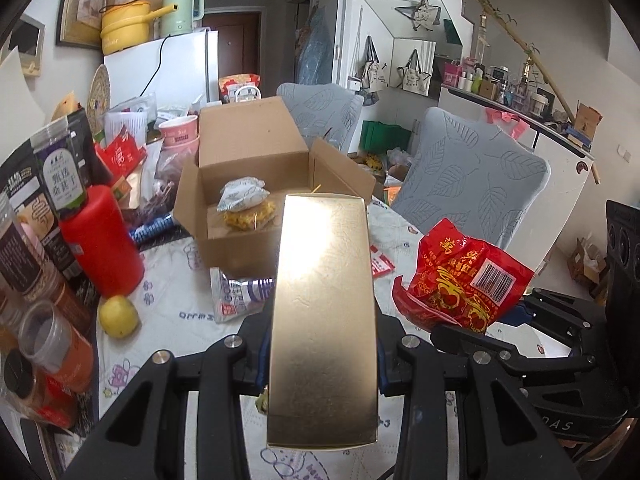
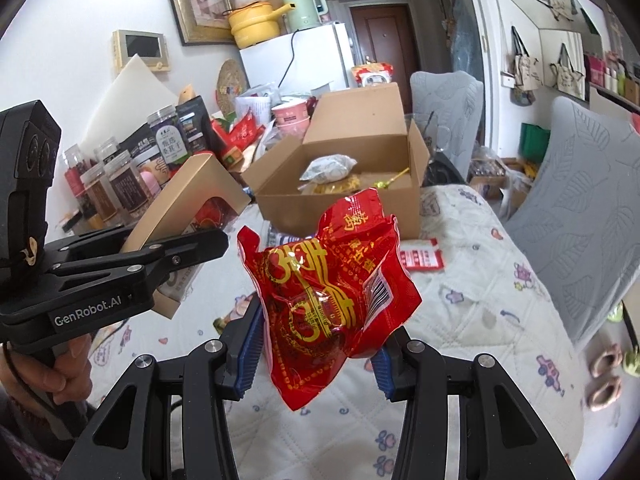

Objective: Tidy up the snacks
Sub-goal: 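Carry the gold box in the left tool while the right tool carries the red bag to the cardboard box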

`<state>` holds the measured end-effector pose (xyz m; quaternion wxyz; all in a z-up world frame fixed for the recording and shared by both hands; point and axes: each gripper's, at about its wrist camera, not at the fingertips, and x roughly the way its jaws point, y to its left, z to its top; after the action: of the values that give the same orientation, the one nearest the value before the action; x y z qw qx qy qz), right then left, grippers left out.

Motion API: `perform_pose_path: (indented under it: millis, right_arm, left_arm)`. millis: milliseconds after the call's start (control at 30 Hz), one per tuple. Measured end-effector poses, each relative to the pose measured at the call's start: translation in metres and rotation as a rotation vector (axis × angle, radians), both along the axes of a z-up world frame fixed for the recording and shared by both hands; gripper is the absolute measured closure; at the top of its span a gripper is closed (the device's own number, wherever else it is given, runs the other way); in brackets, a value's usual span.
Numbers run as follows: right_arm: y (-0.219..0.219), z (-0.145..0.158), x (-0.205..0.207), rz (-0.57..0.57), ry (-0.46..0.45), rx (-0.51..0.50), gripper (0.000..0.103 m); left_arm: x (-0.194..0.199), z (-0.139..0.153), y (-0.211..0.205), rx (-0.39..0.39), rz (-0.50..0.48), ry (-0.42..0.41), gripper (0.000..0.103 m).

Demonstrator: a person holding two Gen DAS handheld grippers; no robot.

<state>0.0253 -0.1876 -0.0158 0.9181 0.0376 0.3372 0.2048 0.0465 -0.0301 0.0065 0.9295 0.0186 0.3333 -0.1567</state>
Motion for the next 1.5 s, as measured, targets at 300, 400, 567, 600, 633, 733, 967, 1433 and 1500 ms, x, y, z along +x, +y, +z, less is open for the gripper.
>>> perform_pose_path:
  millis: [300, 400, 567, 600, 633, 733, 967, 1433, 1500]
  right_arm:
    - [0.000, 0.025, 0.027, 0.015, -0.061, -0.018, 0.057]
    - [0.003, 0.032, 0.036, 0.022, -0.079, -0.025, 0.057]
    - [0.007, 0.042, 0.057, 0.039, -0.098, -0.021, 0.057]
    - [0.008, 0.043, 0.063, 0.040, -0.103, -0.022, 0.057]
    - [0.009, 0.045, 0.069, 0.039, -0.107, -0.023, 0.057]
    - [0.010, 0.050, 0.084, 0.041, -0.120, -0.020, 0.057]
    - [0.012, 0.059, 0.121, 0.039, -0.148, -0.025, 0.057]
    - [0.011, 0.061, 0.201, -0.005, -0.155, -0.024, 0.057]
    - [0.012, 0.060, 0.212, -0.011, -0.157, -0.025, 0.057]
  left_arm:
    - [0.025, 0.020, -0.003, -0.005, -0.003, -0.057, 0.066]
    - [0.034, 0.025, -0.001, -0.008, 0.000, -0.071, 0.066]
    - [0.054, 0.033, 0.002, -0.009, 0.010, -0.096, 0.066]
    - [0.058, 0.034, 0.003, -0.008, 0.011, -0.102, 0.066]
    - [0.063, 0.036, 0.003, -0.007, 0.011, -0.108, 0.066]
    - [0.076, 0.041, 0.004, -0.009, 0.013, -0.121, 0.066]
    - [0.112, 0.047, 0.005, -0.024, 0.022, -0.150, 0.066]
    - [0.198, 0.035, -0.004, -0.034, 0.077, -0.161, 0.066]
    - [0.208, 0.032, -0.003, -0.028, 0.095, -0.164, 0.066]
